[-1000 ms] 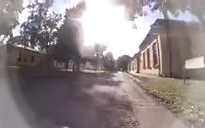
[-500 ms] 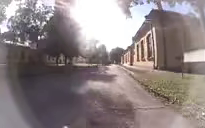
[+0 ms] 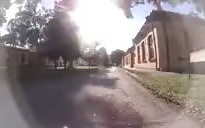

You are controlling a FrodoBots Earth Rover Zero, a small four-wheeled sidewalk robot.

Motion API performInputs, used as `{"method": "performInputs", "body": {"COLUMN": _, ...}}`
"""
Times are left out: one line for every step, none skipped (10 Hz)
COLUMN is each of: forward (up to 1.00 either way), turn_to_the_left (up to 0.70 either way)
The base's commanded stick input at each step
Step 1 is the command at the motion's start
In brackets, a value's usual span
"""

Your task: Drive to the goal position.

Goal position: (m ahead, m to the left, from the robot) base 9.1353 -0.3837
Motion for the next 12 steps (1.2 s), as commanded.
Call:
{"method": "performInputs", "body": {"forward": 0.7, "turn_to_the_left": 0.0}}
{"method": "performInputs", "body": {"forward": 0.7, "turn_to_the_left": 0.0}}
{"method": "performInputs", "body": {"forward": 0.7, "turn_to_the_left": 0.0}}
{"method": "performInputs", "body": {"forward": 0.7, "turn_to_the_left": 0.0}}
{"method": "performInputs", "body": {"forward": 0.7, "turn_to_the_left": 0.0}}
{"method": "performInputs", "body": {"forward": 0.7, "turn_to_the_left": 0.0}}
{"method": "performInputs", "body": {"forward": 0.7, "turn_to_the_left": 0.0}}
{"method": "performInputs", "body": {"forward": 0.7, "turn_to_the_left": 0.0}}
{"method": "performInputs", "body": {"forward": 0.7, "turn_to_the_left": 0.0}}
{"method": "performInputs", "body": {"forward": 0.7, "turn_to_the_left": 0.0}}
{"method": "performInputs", "body": {"forward": 0.7, "turn_to_the_left": 0.0}}
{"method": "performInputs", "body": {"forward": 0.7, "turn_to_the_left": 0.0}}
